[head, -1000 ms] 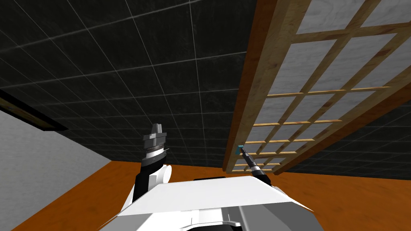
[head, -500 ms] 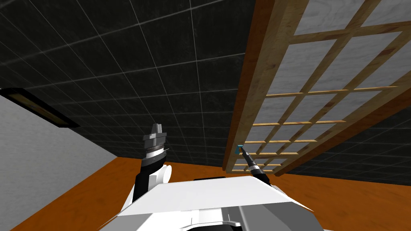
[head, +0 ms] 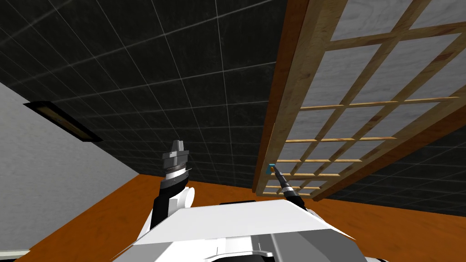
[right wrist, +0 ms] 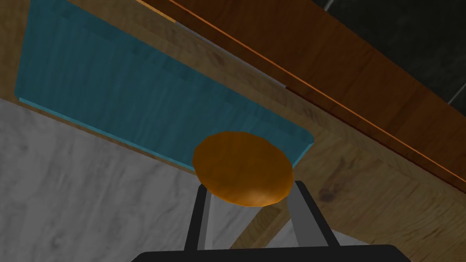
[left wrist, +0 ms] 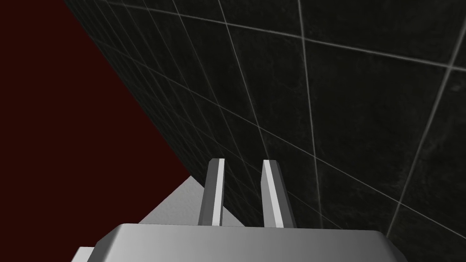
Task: Pull the door open
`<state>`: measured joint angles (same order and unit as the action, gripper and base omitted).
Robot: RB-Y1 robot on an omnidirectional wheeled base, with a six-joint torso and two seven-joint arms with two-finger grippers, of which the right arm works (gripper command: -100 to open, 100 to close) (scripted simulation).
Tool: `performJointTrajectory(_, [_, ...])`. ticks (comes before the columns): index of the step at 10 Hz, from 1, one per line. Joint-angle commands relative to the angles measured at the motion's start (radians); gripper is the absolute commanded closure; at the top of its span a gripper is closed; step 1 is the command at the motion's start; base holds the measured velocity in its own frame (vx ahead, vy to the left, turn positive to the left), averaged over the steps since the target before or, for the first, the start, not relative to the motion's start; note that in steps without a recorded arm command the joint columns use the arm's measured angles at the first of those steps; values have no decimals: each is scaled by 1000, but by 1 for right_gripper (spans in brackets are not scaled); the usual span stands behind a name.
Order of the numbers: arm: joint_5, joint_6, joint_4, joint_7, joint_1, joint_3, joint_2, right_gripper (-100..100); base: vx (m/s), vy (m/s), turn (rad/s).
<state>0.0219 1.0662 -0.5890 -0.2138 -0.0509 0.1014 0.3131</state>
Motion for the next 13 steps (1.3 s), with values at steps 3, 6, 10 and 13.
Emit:
performJointTrajectory(3, [-31, -13, 3, 102, 10, -19, -9, 100, -43, -24, 58])
performJointTrajectory(6, [-57, -21, 5, 173, 17, -29, -12, 100, -44, -21, 61])
performJointTrajectory(10, [-84, -30, 6, 274, 26, -40, -15, 100, -36, -19, 50])
performJointTrajectory(13, [-112, -38, 8, 353, 34, -51, -18, 100, -45, -22, 62])
